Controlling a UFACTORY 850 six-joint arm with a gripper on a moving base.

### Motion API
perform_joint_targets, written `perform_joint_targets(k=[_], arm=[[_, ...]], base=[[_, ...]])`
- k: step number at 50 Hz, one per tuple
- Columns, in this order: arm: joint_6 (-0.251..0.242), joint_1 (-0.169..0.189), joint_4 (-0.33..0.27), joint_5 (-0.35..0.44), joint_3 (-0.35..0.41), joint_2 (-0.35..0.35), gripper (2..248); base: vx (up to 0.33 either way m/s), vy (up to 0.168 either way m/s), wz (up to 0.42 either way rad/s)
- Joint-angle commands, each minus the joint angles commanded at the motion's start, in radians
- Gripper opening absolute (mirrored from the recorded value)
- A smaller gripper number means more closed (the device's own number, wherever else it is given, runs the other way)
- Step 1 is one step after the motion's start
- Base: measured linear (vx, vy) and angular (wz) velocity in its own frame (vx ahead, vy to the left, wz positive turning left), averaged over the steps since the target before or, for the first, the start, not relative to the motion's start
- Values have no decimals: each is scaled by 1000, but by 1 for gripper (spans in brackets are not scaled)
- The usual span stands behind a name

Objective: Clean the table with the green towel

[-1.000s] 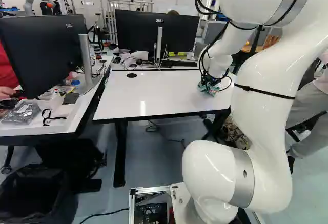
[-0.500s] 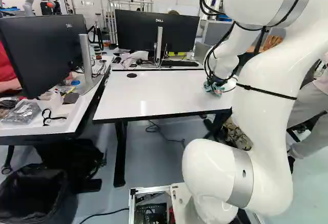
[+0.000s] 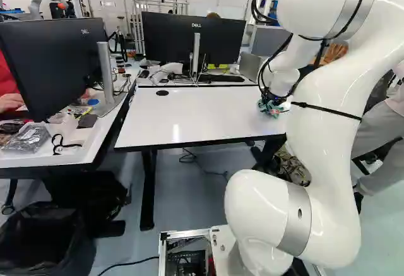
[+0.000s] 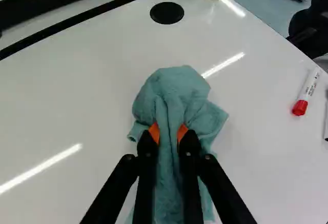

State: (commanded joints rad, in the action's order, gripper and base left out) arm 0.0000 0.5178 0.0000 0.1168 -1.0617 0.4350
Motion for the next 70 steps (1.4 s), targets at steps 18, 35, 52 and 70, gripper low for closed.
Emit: perform_joint_targets(k=[18, 35, 52, 70], arm=[[0, 13, 0, 0, -105, 80, 55], [0, -6, 0, 0, -188, 142, 55], [0, -47, 0, 0, -190, 143, 55], [0, -85, 0, 0, -123, 93, 55]], base=[[0, 0, 0], [0, 0, 0], [0, 0, 0], [0, 0, 0]])
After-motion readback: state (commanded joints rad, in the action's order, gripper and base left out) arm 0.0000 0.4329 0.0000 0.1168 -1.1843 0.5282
